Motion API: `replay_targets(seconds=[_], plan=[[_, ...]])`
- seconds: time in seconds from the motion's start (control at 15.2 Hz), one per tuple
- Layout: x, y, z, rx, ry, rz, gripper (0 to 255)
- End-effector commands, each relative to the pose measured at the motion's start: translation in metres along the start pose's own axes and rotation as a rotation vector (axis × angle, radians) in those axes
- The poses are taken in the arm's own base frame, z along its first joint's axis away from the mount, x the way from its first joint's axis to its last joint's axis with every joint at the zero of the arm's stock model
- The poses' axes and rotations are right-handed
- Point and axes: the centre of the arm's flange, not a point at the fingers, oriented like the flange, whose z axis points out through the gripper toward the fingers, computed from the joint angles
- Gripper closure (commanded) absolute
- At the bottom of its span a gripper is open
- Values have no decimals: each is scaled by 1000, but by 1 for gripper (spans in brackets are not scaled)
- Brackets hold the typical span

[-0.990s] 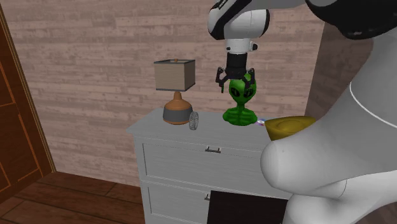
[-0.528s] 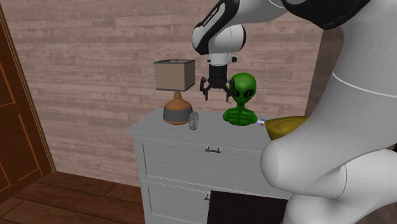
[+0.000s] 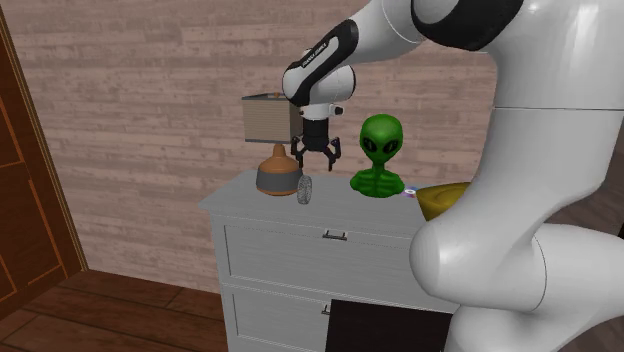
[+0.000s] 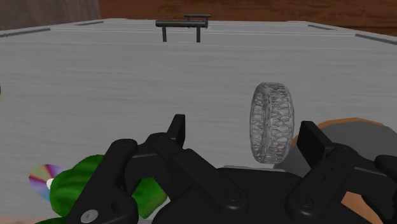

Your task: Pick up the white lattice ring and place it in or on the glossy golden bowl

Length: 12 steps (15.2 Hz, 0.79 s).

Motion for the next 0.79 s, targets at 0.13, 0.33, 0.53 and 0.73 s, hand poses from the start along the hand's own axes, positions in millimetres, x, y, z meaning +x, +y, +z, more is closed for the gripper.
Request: replay_targets(seconds=[0.13, 0.33, 0.53, 0.73], plan=[[19, -43, 28, -2, -13, 20, 0], [21, -47, 41, -2, -14, 21, 0], [21, -47, 57, -2, -14, 21, 0], [21, -47, 71, -2, -14, 21, 0]])
